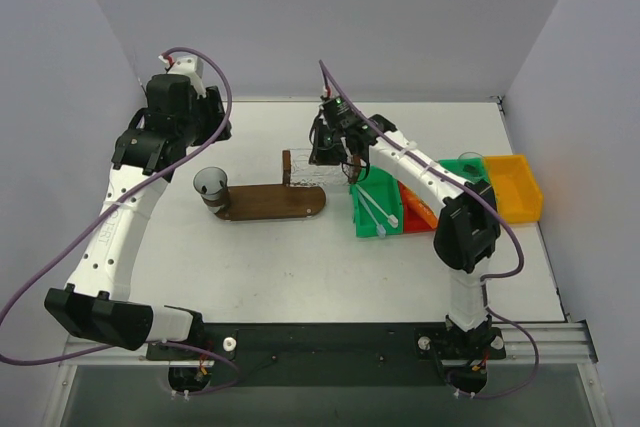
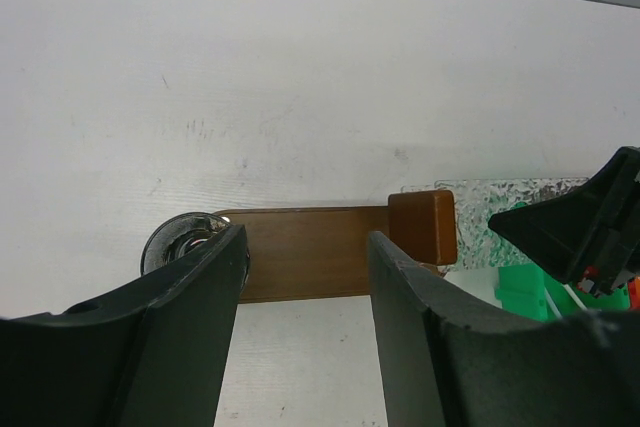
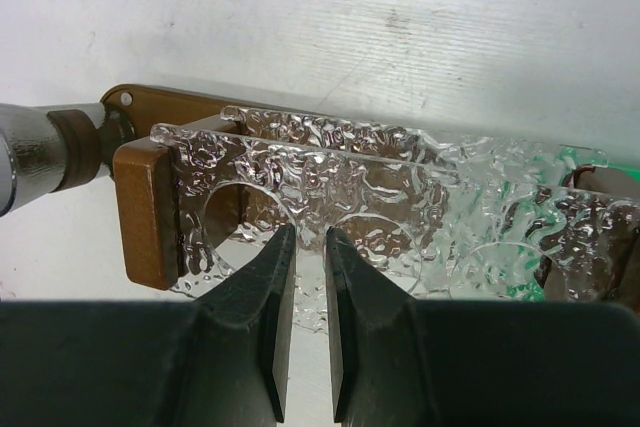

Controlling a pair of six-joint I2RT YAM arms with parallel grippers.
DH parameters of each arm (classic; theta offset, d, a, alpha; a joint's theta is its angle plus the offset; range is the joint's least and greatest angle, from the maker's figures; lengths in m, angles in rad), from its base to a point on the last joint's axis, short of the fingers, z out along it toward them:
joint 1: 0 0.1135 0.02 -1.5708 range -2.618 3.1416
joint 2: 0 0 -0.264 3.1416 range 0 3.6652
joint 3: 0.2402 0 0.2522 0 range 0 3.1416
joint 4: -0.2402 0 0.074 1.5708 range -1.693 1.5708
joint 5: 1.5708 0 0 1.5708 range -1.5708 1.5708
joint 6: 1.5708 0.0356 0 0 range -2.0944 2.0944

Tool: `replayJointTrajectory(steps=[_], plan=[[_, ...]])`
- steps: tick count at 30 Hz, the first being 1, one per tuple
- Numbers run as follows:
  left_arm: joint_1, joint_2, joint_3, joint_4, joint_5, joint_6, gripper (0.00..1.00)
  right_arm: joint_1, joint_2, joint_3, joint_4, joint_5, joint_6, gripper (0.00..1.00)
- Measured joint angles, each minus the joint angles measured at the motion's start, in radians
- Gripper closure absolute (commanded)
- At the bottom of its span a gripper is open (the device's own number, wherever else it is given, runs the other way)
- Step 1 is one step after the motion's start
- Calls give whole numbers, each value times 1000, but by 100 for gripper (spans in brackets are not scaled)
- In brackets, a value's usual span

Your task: Prepare toiletry sets of a toothbrush and toothpaste on the tray

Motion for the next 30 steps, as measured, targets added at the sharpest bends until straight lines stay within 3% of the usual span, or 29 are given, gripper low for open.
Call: replayJointTrajectory(steps=[12,30], plan=[[-9,-4,-10,0,-6,-3,39,101,100,104,-27,16,44,100],[-9,-41,-46,0,-26,0,39,148,204,195,-82,33,79,100]])
